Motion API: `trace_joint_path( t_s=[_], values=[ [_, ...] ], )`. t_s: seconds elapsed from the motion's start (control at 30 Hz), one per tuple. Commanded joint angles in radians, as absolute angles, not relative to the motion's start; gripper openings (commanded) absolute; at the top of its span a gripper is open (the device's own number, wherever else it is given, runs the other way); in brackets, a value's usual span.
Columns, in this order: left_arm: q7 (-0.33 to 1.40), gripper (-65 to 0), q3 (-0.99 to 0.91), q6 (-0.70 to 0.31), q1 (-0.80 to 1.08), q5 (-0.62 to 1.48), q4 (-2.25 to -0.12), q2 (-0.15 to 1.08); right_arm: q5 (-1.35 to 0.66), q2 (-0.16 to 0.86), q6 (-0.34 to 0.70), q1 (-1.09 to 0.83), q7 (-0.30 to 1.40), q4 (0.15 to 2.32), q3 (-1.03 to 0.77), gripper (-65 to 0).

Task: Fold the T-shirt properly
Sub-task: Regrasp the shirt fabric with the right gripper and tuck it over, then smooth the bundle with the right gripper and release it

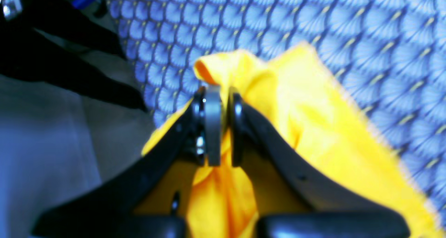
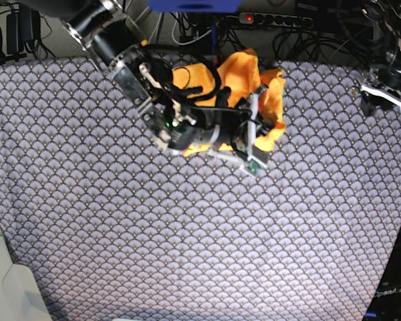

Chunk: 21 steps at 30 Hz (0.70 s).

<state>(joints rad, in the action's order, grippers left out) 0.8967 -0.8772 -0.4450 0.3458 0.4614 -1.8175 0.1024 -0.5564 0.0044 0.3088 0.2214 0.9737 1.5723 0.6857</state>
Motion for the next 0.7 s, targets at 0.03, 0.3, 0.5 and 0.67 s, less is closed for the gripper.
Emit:
trace_joint_path(
  t_s=[0.03, 0.3, 0.5, 0.67],
  values=[
    [0.878, -33.8, -0.881, -0.447, 0.344, 0.475, -1.833, 0.117, -0.576, -0.015, 0.306, 0.263, 0.944, 1.592, 0.682, -65.0],
    [0.878, -33.8, -0.885, -0.447, 0.348, 0.475, -1.833, 0.117, -0.576, -0.028, 0.306, 0.328, 0.944, 1.587, 0.676, -65.0],
    [0.878, -33.8, -0.886, -0.447, 0.349, 0.475, -1.833, 0.117, -0.576, -0.028, 0.306, 0.374, 0.937, 1.524, 0.674, -65.0],
    [0.878, -33.8, -0.885, -0.447, 0.349, 0.475, -1.833, 0.117, -0.578, -0.028, 0.306, 0.366, 0.875, 1.44, 0.68, -65.0]
  ],
)
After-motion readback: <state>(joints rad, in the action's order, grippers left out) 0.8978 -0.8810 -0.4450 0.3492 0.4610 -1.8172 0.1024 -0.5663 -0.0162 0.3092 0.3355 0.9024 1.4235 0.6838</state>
